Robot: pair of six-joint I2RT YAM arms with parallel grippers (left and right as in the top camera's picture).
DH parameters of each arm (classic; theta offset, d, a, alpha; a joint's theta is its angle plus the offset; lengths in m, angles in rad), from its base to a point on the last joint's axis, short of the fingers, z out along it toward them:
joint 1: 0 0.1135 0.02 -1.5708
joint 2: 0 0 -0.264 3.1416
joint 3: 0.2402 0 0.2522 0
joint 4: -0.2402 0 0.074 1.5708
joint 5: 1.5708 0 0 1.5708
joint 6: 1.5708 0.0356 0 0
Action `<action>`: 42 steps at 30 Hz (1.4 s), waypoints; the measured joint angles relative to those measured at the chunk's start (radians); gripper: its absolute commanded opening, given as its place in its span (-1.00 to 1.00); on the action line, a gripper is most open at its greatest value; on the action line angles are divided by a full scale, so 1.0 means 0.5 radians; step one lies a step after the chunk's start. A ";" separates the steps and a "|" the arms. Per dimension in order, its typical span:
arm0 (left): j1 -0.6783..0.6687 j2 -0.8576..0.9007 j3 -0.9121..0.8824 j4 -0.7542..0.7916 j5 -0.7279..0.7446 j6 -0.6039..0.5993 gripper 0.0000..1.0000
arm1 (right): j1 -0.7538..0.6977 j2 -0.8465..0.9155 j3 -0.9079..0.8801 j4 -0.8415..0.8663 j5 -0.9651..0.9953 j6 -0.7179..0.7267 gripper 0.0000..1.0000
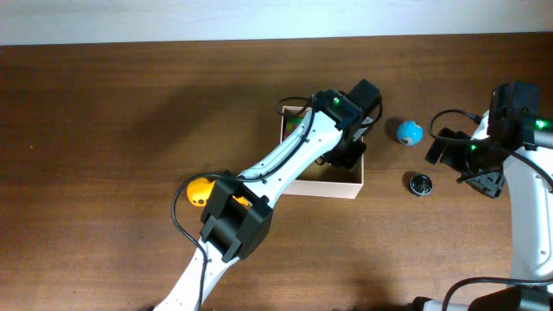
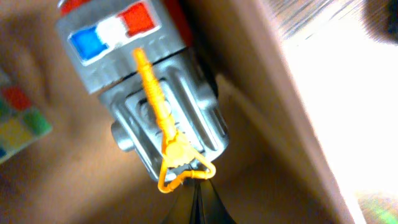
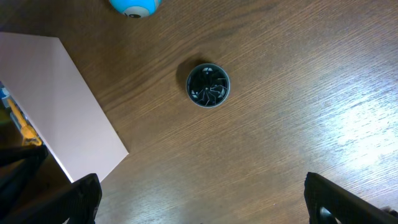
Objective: Pack container
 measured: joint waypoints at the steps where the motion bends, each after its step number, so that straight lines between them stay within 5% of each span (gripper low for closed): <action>1: 0.000 0.001 0.000 0.018 0.011 0.010 -0.96 | 0.000 0.000 0.000 0.000 0.000 -0.001 0.97; 12: 0.005 0.000 0.000 0.104 0.038 0.128 -0.94 | 0.000 0.000 0.000 0.000 0.000 0.001 0.97; 13: 0.008 0.001 0.000 0.092 0.038 0.137 -0.74 | 0.000 0.000 0.000 0.000 0.000 0.000 0.97; 16: 0.024 -0.002 0.001 0.026 0.052 0.166 0.61 | 0.000 0.000 0.000 0.000 0.000 0.000 0.97; 26: 0.157 -0.270 0.010 -0.089 0.056 0.180 0.93 | 0.000 0.000 0.000 -0.001 0.000 0.000 0.97; 28: 0.181 -0.385 0.020 -0.089 0.043 0.179 0.89 | 0.000 0.000 0.000 -0.002 0.000 -0.001 0.97; 30: 0.208 -0.508 0.033 -0.088 0.028 0.174 0.40 | 0.000 0.000 0.000 -0.002 0.000 0.000 0.97; 32: 0.230 -0.611 0.050 -0.089 0.014 0.182 -0.38 | 0.000 0.000 0.000 -0.002 0.000 0.000 0.97; 34: 0.247 -0.678 0.066 -0.091 0.010 0.196 -0.76 | 0.000 0.000 0.000 -0.002 0.000 0.000 0.97; 36: 0.262 -0.706 0.069 -0.087 0.005 0.204 -0.96 | 0.000 0.000 0.000 -0.002 0.000 -0.001 0.97; 42: 0.262 -0.607 -0.078 -0.011 -0.001 0.218 -0.96 | 0.000 0.000 0.000 -0.004 0.000 -0.001 0.97</action>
